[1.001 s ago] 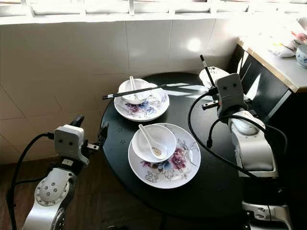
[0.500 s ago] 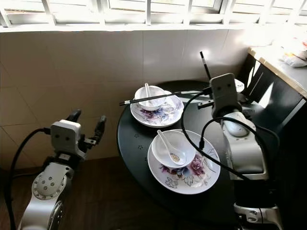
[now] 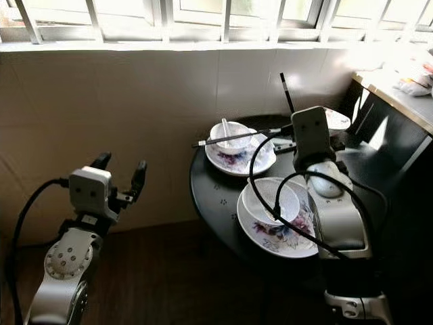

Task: Kitchen organization

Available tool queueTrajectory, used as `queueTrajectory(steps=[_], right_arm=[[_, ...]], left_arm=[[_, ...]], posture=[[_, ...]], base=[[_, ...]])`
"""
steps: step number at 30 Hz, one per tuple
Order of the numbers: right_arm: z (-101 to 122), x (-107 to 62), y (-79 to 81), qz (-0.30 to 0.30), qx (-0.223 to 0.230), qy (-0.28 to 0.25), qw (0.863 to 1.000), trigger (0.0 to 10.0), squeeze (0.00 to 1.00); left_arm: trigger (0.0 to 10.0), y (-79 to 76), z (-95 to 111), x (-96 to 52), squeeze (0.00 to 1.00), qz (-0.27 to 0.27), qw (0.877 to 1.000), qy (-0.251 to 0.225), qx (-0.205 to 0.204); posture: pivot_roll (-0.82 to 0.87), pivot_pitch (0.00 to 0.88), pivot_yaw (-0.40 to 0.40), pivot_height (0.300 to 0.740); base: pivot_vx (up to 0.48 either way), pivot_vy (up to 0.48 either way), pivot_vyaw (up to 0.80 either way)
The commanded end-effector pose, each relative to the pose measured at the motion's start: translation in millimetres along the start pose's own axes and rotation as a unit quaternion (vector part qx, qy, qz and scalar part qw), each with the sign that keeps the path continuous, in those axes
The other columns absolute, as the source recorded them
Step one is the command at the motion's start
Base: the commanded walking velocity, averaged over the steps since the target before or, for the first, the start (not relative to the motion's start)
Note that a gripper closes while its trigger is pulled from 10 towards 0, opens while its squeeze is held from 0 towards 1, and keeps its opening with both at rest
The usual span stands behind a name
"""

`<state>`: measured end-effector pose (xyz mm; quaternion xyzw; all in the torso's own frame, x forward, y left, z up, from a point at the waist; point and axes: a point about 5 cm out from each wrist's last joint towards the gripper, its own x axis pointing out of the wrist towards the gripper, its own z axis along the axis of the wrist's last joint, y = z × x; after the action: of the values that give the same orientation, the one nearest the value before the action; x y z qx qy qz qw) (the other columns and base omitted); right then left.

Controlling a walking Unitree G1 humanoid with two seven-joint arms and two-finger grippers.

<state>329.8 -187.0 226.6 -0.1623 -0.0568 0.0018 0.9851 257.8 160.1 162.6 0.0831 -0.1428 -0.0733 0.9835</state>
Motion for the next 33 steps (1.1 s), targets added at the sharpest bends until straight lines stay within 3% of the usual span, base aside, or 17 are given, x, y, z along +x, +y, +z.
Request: queueTrajectory(steps=[1,4,17,25,27,33], right_arm=[[7.2,-1.5,-2.1,-0.005,0.003,-0.02,1.0,0.0,0.0],[13.3,-3.1,3.3,0.01,-0.002,-0.047,0.999,0.0,0.0],[28.0,-10.9,27.7,0.082,-0.033,-0.126,0.988,0.0,0.0],[27.1,-17.4,42.4,0.124,-0.011,-0.147,0.981,0.0,0.0],[24.6,-21.2,50.8,0.152,0.001,-0.159,0.976,0.0,0.0],[19.6,-23.2,55.4,0.163,0.017,-0.155,0.974,0.0,0.0]], left_arm=[[10.0,3.3,0.2,1.0,0.0,0.002,1.0,-0.002,0.001],[10.0,2.9,-0.2,3.8,0.0,0.001,1.0,-0.004,0.005],[10.0,1.2,-0.8,9.6,0.0,0.003,1.0,-0.011,0.008],[10.0,4.2,-1.7,13.3,0.0,0.016,1.0,-0.008,0.011],[10.0,5.2,-2.1,15.7,0.0,0.024,1.0,-0.008,-0.006],[10.0,5.8,-5.8,15.1,0.0,0.025,1.0,0.002,-0.015]], posture=[[0.06,0.014,-0.04,0.74],[0.06,0.0,-0.037,0.74],[0.06,0.0,-0.037,0.74],[0.07,0.0,-0.04,0.74],[0.07,0.0,-0.042,0.74],[0.07,0.0,-0.042,0.74]], base=[[0.0,0.0,0.0],[0.0,0.0,0.0],[0.0,0.0,0.79],[0.0,0.0,0.8],[0.0,0.0,0.8],[0.0,0.0,0.8]])
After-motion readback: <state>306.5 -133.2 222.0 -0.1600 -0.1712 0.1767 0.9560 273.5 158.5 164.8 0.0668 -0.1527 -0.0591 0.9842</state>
